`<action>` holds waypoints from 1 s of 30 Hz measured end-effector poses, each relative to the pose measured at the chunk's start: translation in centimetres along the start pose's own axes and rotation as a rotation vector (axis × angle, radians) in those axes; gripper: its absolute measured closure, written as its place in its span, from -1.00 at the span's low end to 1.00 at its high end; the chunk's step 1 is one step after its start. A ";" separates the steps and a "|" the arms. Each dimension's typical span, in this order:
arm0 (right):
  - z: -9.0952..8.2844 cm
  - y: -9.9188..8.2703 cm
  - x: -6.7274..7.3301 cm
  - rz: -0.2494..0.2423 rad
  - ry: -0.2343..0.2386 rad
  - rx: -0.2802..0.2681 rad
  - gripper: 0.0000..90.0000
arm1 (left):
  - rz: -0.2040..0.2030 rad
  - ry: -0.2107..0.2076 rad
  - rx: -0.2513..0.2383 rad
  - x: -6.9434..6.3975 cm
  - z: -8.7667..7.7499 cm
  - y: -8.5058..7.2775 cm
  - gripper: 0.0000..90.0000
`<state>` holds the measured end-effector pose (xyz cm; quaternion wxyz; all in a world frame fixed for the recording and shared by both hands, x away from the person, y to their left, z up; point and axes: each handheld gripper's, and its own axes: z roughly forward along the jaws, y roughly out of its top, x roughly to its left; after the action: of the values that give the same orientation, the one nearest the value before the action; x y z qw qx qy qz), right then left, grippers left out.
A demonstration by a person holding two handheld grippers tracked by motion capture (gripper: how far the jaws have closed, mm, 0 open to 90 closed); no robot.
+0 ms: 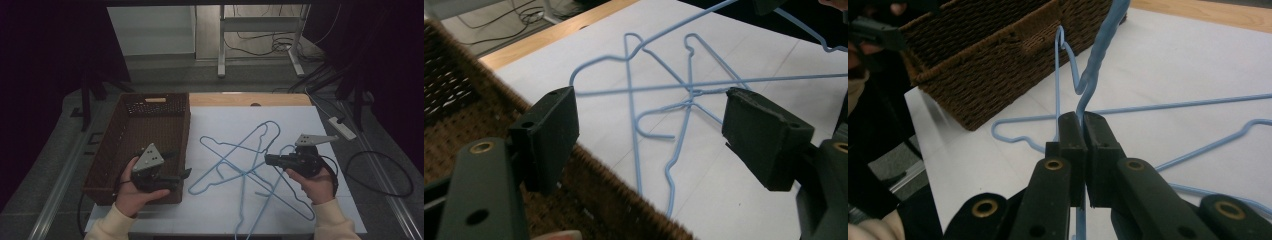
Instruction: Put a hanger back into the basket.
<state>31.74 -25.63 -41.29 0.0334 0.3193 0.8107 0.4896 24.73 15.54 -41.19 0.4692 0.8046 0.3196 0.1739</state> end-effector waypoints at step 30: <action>-1.2 0.5 0.4 -0.056 0.093 0.013 0.96 | 0.100 -0.176 0.120 -0.9 7.3 6.2 -0.43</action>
<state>31.22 -26.12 -40.13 0.0073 0.2735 0.8233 0.4974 30.46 8.03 -39.41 0.4372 0.8584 0.2463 0.1064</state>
